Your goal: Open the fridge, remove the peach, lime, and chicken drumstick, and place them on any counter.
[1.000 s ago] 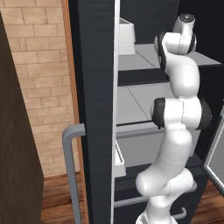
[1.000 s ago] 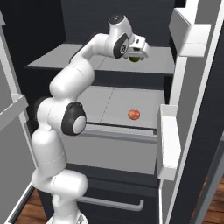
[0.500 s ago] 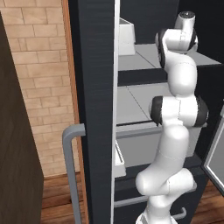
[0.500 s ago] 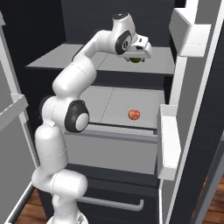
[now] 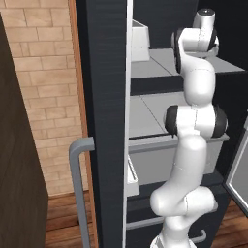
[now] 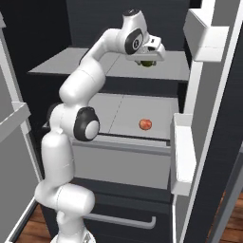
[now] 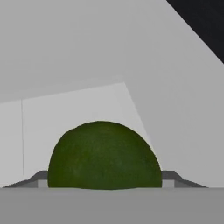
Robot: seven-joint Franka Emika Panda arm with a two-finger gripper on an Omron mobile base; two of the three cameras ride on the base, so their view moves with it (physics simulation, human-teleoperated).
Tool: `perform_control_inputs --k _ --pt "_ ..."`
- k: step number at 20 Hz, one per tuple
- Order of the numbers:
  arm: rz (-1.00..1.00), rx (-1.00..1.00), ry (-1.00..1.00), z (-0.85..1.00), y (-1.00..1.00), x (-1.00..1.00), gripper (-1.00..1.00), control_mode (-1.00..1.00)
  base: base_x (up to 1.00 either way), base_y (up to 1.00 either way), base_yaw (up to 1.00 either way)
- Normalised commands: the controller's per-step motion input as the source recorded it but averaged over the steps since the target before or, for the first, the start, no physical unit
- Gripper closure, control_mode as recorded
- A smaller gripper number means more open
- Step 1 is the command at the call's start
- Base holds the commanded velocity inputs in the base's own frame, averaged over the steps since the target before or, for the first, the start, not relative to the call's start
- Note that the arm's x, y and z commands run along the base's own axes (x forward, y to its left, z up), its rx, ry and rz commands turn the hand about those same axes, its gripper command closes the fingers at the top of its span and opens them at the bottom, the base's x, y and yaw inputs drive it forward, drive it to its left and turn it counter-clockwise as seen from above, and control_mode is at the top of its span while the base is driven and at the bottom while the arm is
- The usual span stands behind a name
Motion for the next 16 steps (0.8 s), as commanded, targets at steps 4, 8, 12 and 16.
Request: perform_control_inputs --k 4,8,12,16 --pt "0.00 0.00 -0.19 -0.32 0.00 -0.52 1.00 -1.00 0.00 0.00 0.00" --pt "0.04 0.00 -0.35 -0.47 0.03 -0.99 1.00 -1.00 0.00 0.00 0.00" --pt "0.03 0.00 -0.35 -0.41 0.16 -1.00 1.00 -1.00 0.00 0.00 0.00" --pt "0.05 -0.04 -0.17 -0.02 0.40 -1.00 1.00 -1.00 0.00 0.00 0.00"
